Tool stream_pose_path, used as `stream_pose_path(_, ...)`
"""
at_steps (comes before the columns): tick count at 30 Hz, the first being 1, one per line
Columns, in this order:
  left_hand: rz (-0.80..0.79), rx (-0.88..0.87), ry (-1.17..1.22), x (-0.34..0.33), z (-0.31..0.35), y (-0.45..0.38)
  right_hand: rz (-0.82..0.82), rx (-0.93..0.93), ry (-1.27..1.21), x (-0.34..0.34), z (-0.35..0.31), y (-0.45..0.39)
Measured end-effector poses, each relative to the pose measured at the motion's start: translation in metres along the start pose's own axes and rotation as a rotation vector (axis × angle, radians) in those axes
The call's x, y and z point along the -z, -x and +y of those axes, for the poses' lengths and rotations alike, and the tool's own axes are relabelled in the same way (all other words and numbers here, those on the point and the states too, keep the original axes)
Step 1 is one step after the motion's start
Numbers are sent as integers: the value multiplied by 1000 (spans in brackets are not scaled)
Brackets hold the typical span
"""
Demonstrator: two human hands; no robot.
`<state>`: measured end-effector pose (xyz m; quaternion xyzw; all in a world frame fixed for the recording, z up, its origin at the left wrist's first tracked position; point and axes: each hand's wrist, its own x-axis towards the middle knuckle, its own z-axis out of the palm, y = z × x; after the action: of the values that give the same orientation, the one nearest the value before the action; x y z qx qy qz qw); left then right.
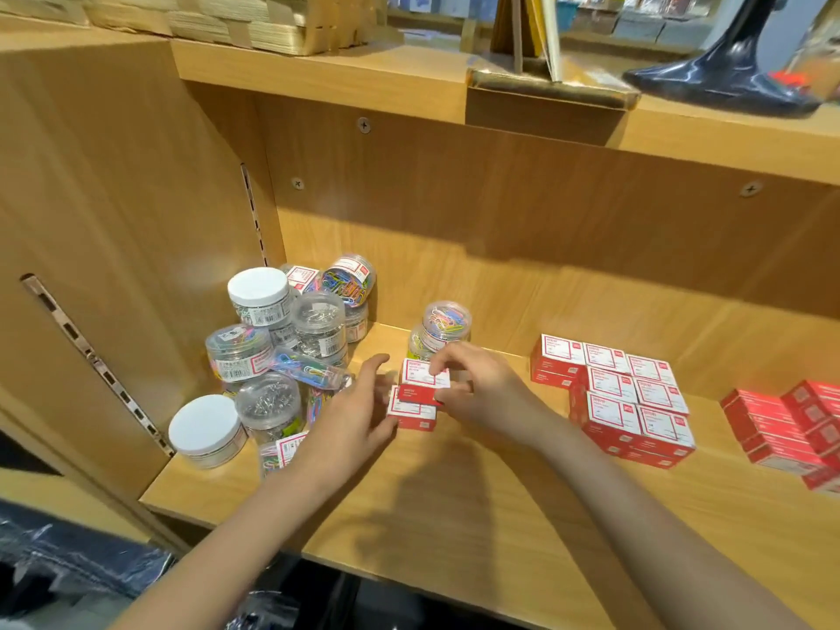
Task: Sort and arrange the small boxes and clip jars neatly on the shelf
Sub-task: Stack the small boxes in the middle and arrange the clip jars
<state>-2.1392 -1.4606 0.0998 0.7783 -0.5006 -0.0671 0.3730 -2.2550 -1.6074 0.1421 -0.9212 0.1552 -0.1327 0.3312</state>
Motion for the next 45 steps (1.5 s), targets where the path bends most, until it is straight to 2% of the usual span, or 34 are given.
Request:
stream_pose_path(2, -39, 6, -1, 0, -3, -5, 6, 86, 107, -15, 8, 1)
stream_pose_path(7, -145, -51, -10, -11, 10, -24, 110, 70, 240, 1, 14, 22)
stream_pose_path(12, -192, -52, 76, -46, 38, -46, 130, -50, 336, 40, 33, 53)
stream_pose_path(16, -216, -27, 160, -70, 61, -61, 314, -172, 336, 67, 55, 76)
stream_pose_path(19, -209, 12, 219, -88, 71, -68, 384, -272, 353, 84, 71, 97)
stream_pose_path(26, -157, 54, 255, -116, 90, -81, 472, -296, 343, 94, 95, 127)
stream_pose_path(28, -133, 66, 245, -122, 92, -84, 412, -300, 302, 96, 97, 129)
stream_pose_path(30, -107, 69, 229, -125, 92, -84, 285, -310, 291, 95, 100, 129)
stream_pose_path(33, -123, -8, 187, -129, 89, -84, 161, -339, 434, 86, 106, 127)
stream_pose_path(36, -158, -61, 148, -129, 89, -85, 110, -360, 569, 81, 108, 124)
stream_pose_path(45, -157, -104, 71, -132, 91, -84, -14, -331, 592, 93, 113, 127)
